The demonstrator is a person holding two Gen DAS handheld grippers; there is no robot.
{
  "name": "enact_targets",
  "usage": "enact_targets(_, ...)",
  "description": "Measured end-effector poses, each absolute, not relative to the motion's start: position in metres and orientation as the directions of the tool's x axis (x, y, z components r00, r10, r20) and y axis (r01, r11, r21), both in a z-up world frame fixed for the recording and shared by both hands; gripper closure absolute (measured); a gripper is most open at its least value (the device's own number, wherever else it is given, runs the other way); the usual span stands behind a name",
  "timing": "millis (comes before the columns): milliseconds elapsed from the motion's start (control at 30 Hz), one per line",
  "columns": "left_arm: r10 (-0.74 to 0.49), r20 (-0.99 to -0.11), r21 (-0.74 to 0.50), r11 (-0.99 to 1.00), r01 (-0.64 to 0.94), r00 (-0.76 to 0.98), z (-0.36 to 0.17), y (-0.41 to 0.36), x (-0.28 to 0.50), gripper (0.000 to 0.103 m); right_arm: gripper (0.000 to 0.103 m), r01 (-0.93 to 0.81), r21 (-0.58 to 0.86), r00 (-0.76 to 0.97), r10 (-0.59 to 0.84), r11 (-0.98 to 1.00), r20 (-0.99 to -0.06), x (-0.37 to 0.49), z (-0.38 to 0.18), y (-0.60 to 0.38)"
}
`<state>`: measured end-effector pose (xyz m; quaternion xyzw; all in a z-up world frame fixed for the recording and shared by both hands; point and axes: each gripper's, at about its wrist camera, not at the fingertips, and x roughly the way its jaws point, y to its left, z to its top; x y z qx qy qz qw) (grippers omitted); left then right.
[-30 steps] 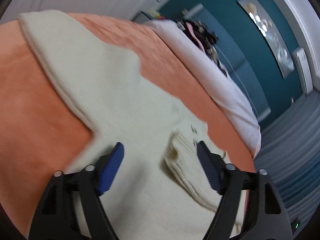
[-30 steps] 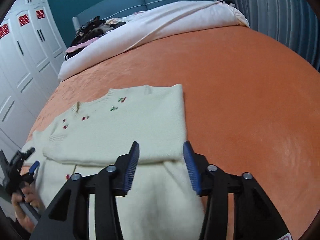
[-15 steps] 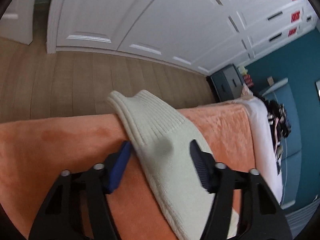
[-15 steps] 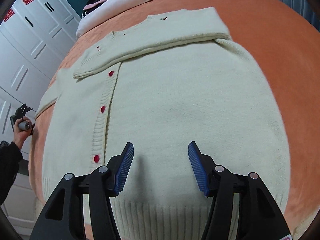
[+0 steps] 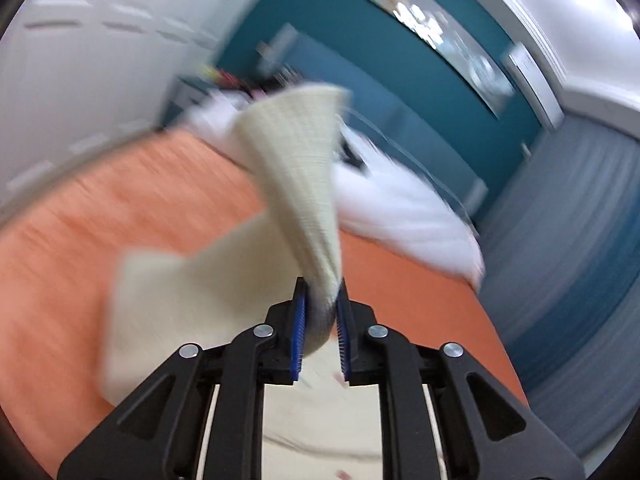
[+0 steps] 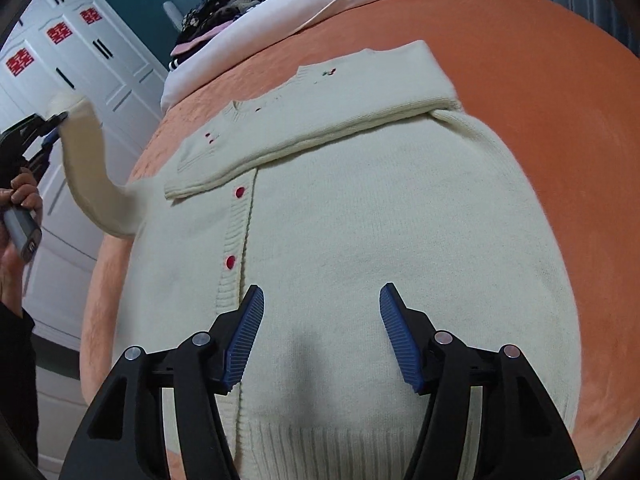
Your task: Fold small clothes
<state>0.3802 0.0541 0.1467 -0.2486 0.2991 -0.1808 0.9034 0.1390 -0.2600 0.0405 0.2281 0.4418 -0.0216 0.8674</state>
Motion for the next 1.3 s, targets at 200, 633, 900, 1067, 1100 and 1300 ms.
enact_targets(200, -0.484, -0.644, -0.578, 0.815, 0.038, 0.593, 0.024, -0.027, 0.343, 0.036, 0.039, 0.241, 0.351, 0.631, 0.129, 0.905, -0.765, 0.136, 0.048, -0.290)
enact_targets(633, -0.367, -0.631, -0.743, 0.540, -0.396, 0.684, -0.019, 0.133, 0.348, 0.033, 0.032, 0.208, 0.464, 0.610, 0.256, 0.861, -0.750, 0.343, 0.024, -0.292)
enact_targets(900, -0.396, -0.533, -0.809, 0.497, -0.314, 0.747, -0.001, 0.137, 0.366, 0.059, 0.094, -0.002, 0.528, 0.774, 0.335, 0.849, -0.537, 0.347, 0.101, -0.277)
enact_targets(1067, -0.346, -0.635, -0.720, 0.590, -0.365, 0.691, -0.035, 0.125, 0.362, 0.071, 0.094, 0.207, 0.409, 0.617, 0.206, 0.889, -0.760, 0.349, 0.020, -0.323)
enact_targets(1100, -0.315, -0.643, -0.700, 0.612, -0.368, 0.698, -0.043, 0.124, 0.357, 0.090, 0.095, 0.207, 0.410, 0.589, 0.221, 0.888, -0.777, 0.348, -0.002, -0.327)
enact_targets(1300, -0.270, -0.597, -0.655, 0.707, -0.265, 0.755, -0.040, 0.117, 0.346, 0.091, 0.081, 0.303, 0.323, 0.700, 0.021, 0.897, -0.714, 0.320, 0.049, -0.325)
